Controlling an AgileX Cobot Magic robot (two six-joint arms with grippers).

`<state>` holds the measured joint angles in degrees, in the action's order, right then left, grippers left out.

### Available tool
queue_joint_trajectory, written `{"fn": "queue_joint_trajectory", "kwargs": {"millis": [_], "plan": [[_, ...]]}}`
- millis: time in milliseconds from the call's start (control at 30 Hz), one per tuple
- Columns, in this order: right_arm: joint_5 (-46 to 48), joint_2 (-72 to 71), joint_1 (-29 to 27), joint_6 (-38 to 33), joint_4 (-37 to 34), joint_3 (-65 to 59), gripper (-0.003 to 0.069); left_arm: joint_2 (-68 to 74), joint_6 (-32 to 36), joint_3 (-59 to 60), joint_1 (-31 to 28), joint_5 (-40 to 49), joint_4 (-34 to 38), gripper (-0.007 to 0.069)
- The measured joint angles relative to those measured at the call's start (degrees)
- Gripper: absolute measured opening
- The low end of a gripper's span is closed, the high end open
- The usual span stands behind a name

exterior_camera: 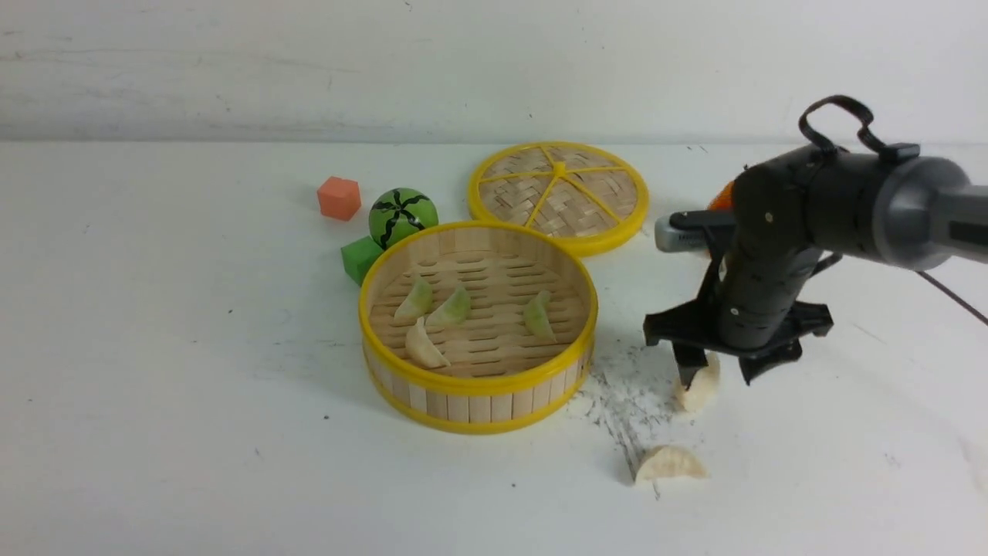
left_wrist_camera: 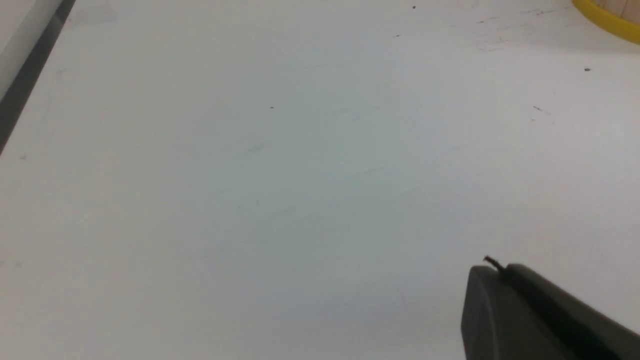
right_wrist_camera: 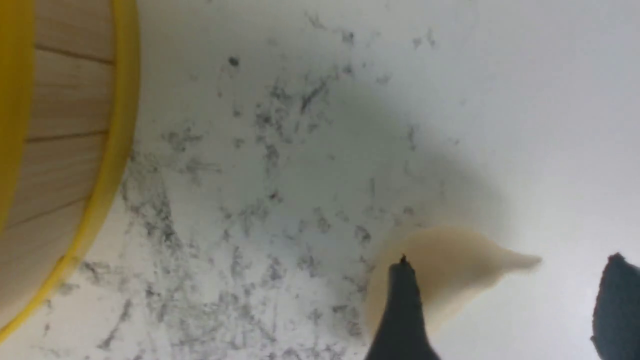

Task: Put the dumplings into the steamer on the white table.
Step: 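Reach for and grasp a dumpling lying on the table beside the steamer, then place the dumpling in the bamboo steamer basket with the right gripper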

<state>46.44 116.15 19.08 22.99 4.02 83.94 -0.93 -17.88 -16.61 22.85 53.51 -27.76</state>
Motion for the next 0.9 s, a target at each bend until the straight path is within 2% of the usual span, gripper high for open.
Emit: {"fn": "queue_joint_trajectory", "kwargs": {"millis": [167, 367, 533, 700, 900], "plan": [[-3.26, 1.76, 0.96, -5.42, -0.42, -0.52, 0.0282, 0.0, 0.0, 0.0, 0.0, 0.0, 0.0, 0.0001], [-1.91, -0.1, 0.96, -13.63, -0.76, -0.38, 0.0289, 0.0, 0.0, 0.0, 0.0, 0.0, 0.0, 0.0003], [1.23, -5.02, 1.65, -17.73, -3.0, 2.33, 0.0289, 0.0, 0.0, 0.0, 0.0, 0.0, 0.0, 0.0006], [-0.37, -7.93, 6.27, -26.0, -13.66, 5.34, 0.0289, 0.0, 0.0, 0.0, 0.0, -0.05, 0.0, 0.0009], [-9.87, -5.14, 12.63, -35.01, -25.7, 5.57, 0.0289, 0.0, 0.0, 0.0, 0.0, -0.05, 0.0, 0.0015]]}}
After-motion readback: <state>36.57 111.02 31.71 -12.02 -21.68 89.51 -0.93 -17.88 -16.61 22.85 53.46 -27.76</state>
